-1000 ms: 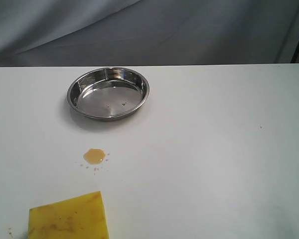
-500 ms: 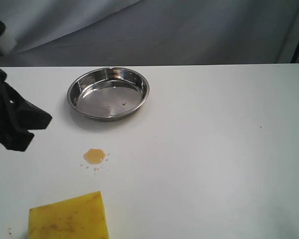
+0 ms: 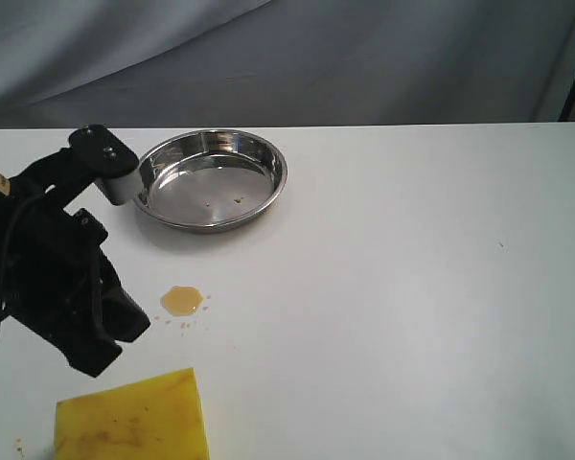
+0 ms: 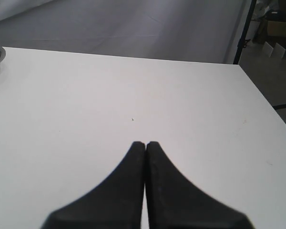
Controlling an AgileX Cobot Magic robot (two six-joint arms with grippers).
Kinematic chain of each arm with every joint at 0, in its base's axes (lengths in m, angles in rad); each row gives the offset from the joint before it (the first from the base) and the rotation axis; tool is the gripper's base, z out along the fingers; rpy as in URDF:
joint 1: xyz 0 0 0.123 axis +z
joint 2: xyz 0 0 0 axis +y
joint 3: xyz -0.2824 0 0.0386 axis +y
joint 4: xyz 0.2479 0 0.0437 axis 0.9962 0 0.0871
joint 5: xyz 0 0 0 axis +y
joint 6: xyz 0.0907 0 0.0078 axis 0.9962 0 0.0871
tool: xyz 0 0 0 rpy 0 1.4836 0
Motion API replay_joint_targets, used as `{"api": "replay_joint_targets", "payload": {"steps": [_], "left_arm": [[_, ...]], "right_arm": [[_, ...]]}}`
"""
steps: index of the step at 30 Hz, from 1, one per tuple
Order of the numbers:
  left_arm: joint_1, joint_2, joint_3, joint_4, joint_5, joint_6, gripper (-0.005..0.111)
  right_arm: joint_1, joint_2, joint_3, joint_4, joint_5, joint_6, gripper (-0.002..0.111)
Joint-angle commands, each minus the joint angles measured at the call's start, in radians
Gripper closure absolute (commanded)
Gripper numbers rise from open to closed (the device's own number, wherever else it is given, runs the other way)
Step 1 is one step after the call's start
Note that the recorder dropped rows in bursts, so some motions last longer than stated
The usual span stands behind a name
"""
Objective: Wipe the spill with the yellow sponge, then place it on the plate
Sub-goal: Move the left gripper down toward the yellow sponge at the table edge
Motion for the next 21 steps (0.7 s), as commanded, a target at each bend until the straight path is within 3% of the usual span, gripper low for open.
{"api": "replay_joint_targets", "payload": {"steps": [1, 21], "left_arm": [[-0.035, -0.001, -0.006, -0.009, 0.024, 0.029, 0.106], [-0.042, -0.001, -0.006, 0.016, 0.047, 0.058, 0.106]], "right_arm": [[0.001, -0.005, 0.004, -0.007, -0.004, 0.005, 0.108], [0.001, -0.005, 0.004, -0.007, -0.004, 0.005, 0.108]]}}
